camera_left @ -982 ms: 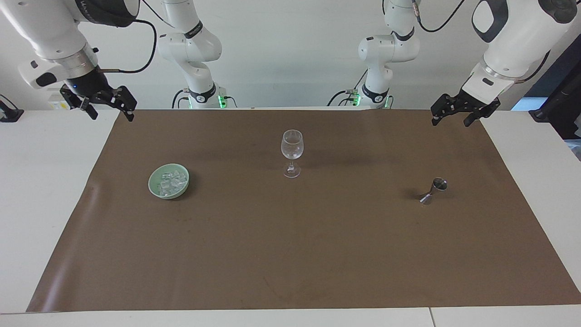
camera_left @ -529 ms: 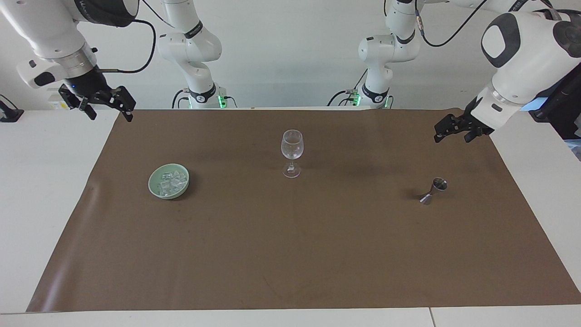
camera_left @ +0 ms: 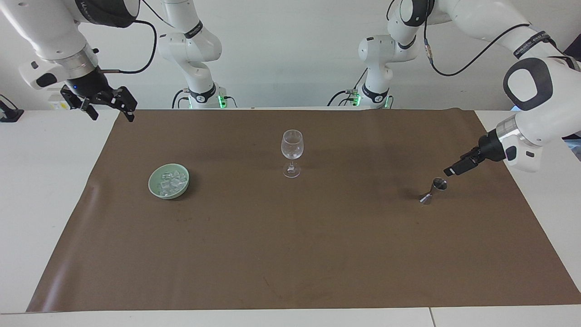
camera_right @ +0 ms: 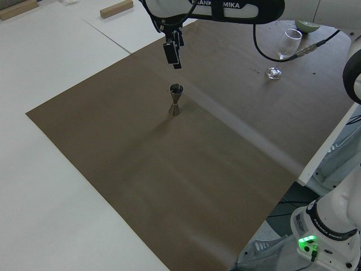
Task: Pour wine and add ice with both arms
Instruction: 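Grasp the metal jigger with the left gripper while the right gripper reaches the container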
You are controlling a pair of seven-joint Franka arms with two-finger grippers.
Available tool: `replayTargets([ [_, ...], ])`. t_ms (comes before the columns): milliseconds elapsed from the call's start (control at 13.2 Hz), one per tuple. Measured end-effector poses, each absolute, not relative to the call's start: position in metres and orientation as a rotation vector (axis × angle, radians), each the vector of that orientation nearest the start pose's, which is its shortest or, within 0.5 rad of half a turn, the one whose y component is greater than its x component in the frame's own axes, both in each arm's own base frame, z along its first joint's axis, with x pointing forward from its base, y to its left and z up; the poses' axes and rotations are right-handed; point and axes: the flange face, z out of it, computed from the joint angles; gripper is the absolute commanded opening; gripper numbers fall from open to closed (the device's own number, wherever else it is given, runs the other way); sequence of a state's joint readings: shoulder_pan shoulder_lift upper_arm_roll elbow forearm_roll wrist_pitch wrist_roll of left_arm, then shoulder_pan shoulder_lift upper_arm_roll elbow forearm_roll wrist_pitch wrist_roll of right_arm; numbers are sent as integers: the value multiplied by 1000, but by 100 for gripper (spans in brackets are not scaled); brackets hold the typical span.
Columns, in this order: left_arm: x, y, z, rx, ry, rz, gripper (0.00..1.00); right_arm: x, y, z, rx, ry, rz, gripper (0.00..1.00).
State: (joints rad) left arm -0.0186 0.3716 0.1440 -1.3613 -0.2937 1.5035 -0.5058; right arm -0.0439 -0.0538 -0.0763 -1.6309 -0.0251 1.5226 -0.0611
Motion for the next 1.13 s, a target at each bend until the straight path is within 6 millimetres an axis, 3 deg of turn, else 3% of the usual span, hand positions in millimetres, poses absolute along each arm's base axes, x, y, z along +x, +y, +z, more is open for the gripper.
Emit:
replayTargets([
  [227, 661, 55, 466, -3026, -1411, 504, 100, 529, -60, 598, -3092, 93, -2, 100],
  [529, 673, 119, 405, -2867, -1826, 622, 100, 530, -59, 548, -3088, 56, -56, 100],
  [680, 673, 149, 392, -2821, -1935, 617, 100, 529, -59, 526, -3090, -11, -58, 100],
  [906, 675, 162, 381, -2787, -2031, 624, 100, 532, -59, 487, -3093, -130, -76, 100],
  [1133, 659, 178, 359, -2707, -2133, 722, 100, 539, -61, 443, -3102, -156, -117, 100],
])
